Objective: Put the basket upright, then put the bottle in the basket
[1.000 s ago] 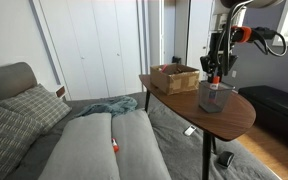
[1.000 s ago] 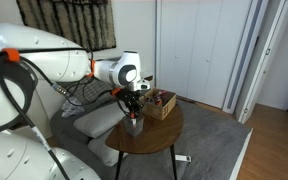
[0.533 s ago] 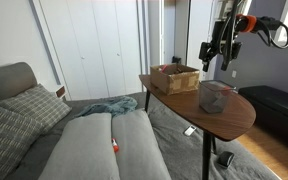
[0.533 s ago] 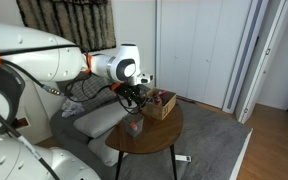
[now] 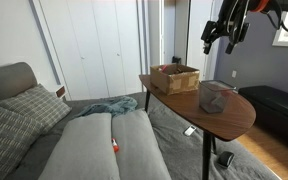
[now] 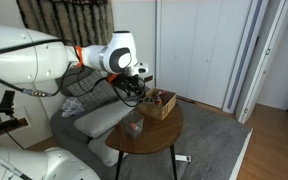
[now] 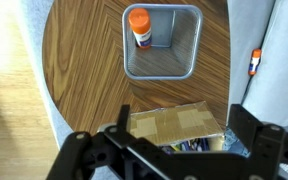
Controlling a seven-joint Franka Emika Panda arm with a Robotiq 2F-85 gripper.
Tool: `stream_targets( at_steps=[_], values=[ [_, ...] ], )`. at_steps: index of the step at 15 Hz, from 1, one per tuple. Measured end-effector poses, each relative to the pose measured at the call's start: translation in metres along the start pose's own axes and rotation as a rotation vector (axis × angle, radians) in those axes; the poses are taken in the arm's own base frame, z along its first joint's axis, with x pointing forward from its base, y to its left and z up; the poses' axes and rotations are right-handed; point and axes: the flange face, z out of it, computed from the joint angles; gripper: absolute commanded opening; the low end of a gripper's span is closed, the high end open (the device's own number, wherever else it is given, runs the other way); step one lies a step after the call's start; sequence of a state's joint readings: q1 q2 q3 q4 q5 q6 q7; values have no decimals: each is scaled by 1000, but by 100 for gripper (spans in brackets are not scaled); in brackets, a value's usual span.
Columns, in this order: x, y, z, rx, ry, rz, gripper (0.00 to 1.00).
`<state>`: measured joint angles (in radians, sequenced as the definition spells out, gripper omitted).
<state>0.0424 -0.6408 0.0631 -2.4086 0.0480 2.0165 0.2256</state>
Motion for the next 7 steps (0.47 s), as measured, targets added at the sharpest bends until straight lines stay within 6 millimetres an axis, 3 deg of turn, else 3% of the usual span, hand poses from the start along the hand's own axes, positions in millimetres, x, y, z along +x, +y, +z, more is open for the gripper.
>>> stream_targets(
  at_steps=[3, 7],
  values=[
    [-2, 0, -12, 1, 7, -1, 100],
    [-2, 0, -11, 0, 4, -1, 100]
  ],
)
